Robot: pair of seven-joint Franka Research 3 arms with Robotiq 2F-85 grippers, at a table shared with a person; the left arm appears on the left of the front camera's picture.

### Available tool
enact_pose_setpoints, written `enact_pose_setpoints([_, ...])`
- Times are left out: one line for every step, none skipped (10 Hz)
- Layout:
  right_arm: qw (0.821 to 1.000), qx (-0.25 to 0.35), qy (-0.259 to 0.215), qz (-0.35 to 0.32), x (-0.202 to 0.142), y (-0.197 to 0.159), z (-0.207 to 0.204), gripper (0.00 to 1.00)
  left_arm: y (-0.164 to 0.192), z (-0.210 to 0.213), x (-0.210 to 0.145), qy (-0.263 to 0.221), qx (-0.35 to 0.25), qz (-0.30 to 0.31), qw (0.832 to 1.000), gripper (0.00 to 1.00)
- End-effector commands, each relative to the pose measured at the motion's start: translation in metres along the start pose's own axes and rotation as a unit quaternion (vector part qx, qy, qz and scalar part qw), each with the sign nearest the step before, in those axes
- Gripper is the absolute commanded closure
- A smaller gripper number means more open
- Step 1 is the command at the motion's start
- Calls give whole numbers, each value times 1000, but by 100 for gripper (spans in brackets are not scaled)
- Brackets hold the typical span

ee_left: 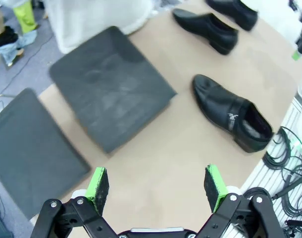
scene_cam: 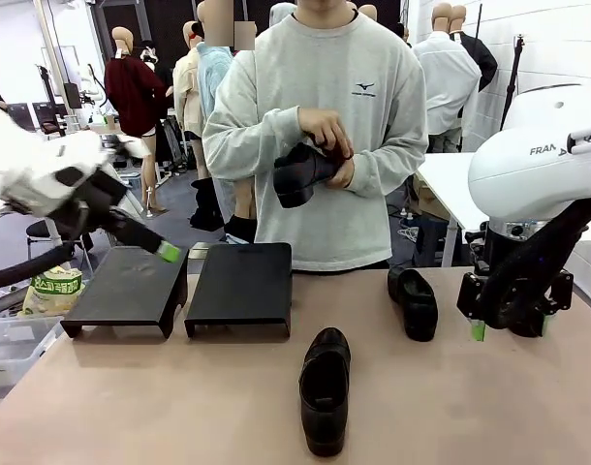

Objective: Organize the shoes by placing them on the stand.
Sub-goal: Place the Shoe from the middle of the table onto the Shoes Stand.

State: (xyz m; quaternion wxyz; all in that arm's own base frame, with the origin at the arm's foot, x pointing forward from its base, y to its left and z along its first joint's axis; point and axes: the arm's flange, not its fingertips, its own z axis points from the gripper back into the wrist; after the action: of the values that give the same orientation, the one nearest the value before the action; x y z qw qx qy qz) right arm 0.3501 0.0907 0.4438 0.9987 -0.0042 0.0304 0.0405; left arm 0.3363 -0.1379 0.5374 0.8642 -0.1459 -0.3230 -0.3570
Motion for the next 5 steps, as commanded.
enact_pose_setpoints([1000,-1,-1,-7,0,1,1,0,-32,-26,35,30,34,13,999,0])
enact_pose_setpoints([1000,-1,-1,-7,0,1,1,0,-50,-46,48,100,17,56,993,0])
enact_pose_setpoints([1000,-1,-1,-7,0,1,1,0,-64,-69,54,168,18,71,983,0])
enact_pose_setpoints([1000,-1,-1,-7,0,1,1,0,-79,-90,59,216,20,78,973,0])
enact_pose_setpoints([1000,-1,-1,-7,0,1,1,0,-96,-109,63,259,13,82,962,0])
